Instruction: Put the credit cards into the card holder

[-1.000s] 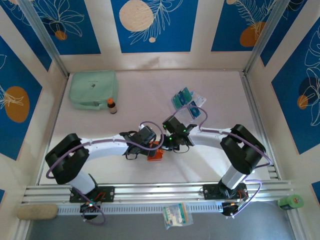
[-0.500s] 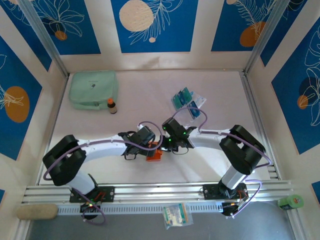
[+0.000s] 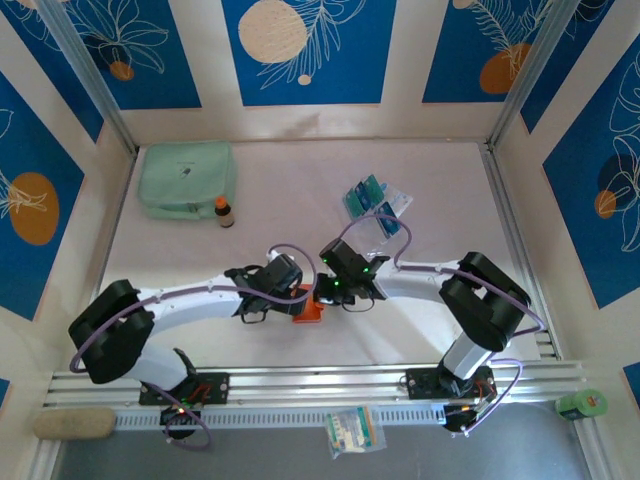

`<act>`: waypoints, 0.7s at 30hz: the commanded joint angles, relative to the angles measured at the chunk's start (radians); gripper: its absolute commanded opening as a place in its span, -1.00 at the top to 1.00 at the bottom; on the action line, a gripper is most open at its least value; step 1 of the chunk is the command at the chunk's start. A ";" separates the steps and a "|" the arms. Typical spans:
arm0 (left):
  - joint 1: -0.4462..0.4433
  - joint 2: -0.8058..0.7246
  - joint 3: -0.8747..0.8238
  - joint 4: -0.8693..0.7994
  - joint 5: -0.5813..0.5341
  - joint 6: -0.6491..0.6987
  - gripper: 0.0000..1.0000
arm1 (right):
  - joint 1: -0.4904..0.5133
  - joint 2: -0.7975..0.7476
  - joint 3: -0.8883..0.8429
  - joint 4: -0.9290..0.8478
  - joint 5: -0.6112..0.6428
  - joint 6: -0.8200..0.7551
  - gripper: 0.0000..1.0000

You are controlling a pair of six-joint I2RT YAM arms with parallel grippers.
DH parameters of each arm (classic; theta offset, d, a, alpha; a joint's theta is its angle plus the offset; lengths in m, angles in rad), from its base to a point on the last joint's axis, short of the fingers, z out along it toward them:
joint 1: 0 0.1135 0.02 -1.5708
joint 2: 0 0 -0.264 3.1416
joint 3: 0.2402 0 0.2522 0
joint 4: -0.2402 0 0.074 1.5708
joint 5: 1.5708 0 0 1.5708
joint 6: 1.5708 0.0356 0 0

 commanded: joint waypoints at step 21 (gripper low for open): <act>0.007 0.048 -0.102 0.069 0.042 -0.071 -1.00 | 0.264 0.114 -0.062 -0.214 0.315 0.091 1.00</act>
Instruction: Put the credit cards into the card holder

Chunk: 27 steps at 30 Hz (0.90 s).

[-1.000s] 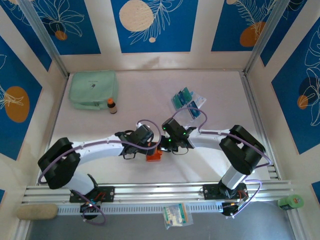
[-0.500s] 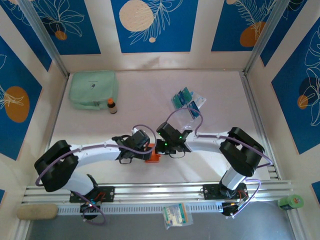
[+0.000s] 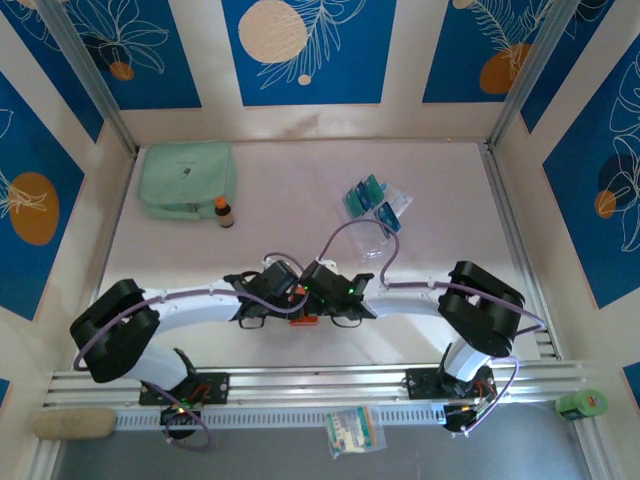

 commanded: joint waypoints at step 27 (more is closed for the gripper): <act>0.003 -0.101 0.014 -0.050 -0.018 0.003 -1.00 | -0.097 -0.026 -0.107 -0.054 -0.248 -0.050 1.00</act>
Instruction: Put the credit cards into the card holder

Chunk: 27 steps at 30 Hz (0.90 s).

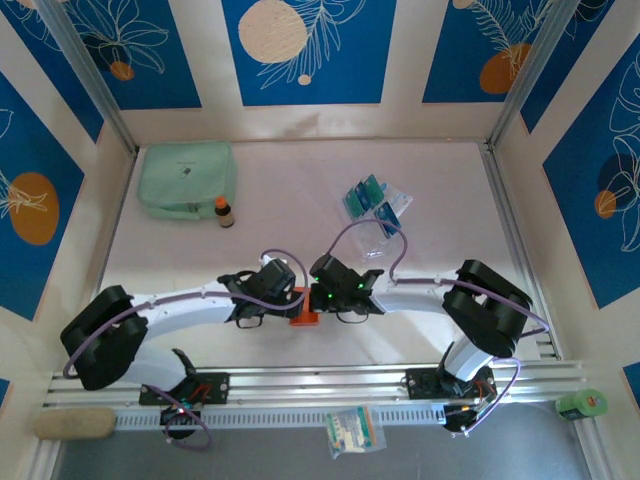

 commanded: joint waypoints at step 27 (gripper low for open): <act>-0.039 0.032 -0.061 -0.001 0.042 -0.002 -1.00 | -0.084 -0.057 -0.065 -0.079 -0.178 -0.025 1.00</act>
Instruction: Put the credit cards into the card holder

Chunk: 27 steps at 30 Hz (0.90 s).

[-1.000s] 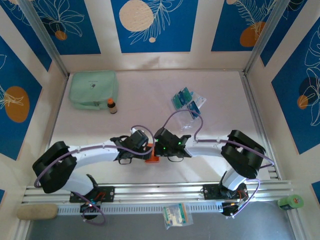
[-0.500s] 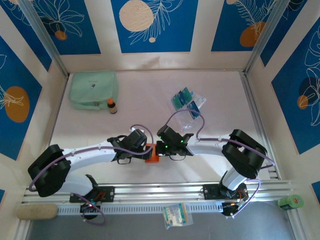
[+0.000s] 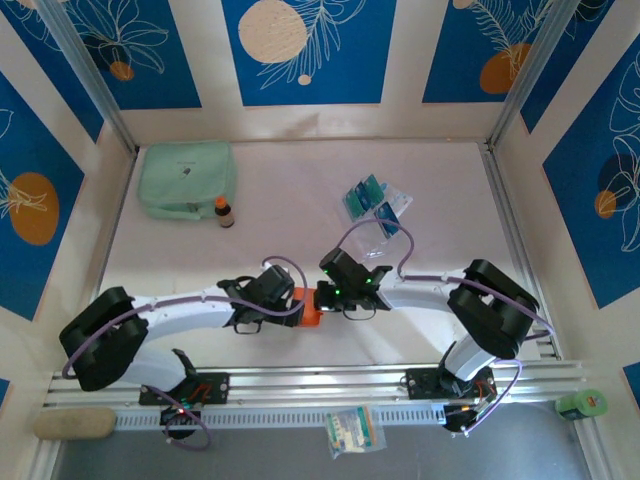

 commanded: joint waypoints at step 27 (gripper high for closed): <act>-0.048 0.061 0.002 -0.056 -0.074 -0.015 -1.00 | -0.056 -0.077 -0.035 -0.003 -0.123 0.009 1.00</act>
